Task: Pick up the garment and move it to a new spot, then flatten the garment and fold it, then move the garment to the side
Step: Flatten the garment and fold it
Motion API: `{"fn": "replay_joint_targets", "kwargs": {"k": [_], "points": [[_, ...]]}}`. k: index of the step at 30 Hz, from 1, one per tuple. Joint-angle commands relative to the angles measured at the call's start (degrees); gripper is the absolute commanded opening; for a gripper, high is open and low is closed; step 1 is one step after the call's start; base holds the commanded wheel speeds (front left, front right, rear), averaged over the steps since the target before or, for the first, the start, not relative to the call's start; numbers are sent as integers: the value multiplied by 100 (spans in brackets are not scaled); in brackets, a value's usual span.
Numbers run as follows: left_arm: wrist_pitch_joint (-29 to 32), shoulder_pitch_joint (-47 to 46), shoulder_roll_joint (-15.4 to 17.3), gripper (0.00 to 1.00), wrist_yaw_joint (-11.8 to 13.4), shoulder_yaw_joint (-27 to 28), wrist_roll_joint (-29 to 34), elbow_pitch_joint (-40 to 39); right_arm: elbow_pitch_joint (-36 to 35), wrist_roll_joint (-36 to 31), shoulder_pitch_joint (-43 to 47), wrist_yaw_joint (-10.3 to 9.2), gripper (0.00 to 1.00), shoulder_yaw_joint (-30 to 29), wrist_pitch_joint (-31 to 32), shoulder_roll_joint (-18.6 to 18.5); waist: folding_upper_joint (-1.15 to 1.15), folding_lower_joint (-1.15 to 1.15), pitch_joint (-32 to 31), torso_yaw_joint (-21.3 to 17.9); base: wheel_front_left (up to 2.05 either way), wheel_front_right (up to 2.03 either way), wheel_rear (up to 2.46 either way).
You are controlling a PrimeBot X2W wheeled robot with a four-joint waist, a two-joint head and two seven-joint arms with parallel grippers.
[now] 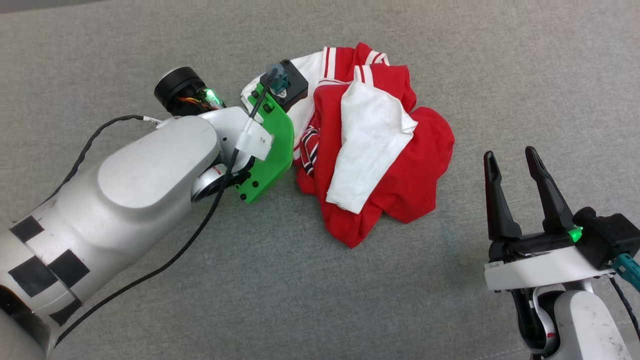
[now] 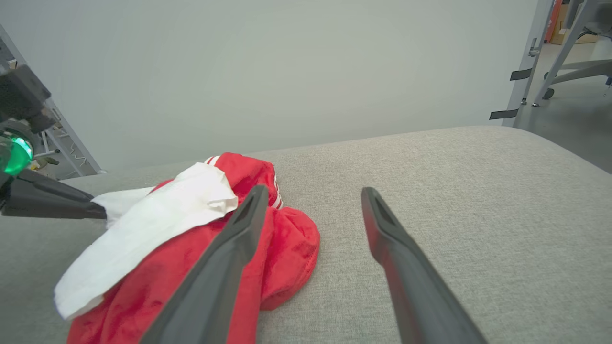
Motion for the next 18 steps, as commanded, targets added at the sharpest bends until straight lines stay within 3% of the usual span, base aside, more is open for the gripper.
{"fn": "replay_joint_targets", "kwargs": {"k": [1,6,12,18], "points": [[-226,-4,83,0,-16,8,91,-3,28,-33,113,-5,100,-34,-35,-12,0,-1,-296,193,0,0,0],[-882,84,326,0,-16,8,138,-29,56,-81,297,-5,100,-160,-35,-12,0,-1,-609,465,0,0,0],[-1479,369,923,0,-7,68,81,14,64,-100,431,-5,100,-235,-35,-12,0,-1,-841,769,0,0,0],[-1862,995,1547,0,291,183,-157,-110,77,-118,551,-5,100,-299,-35,-12,0,-1,-921,1023,0,0,0]]}}
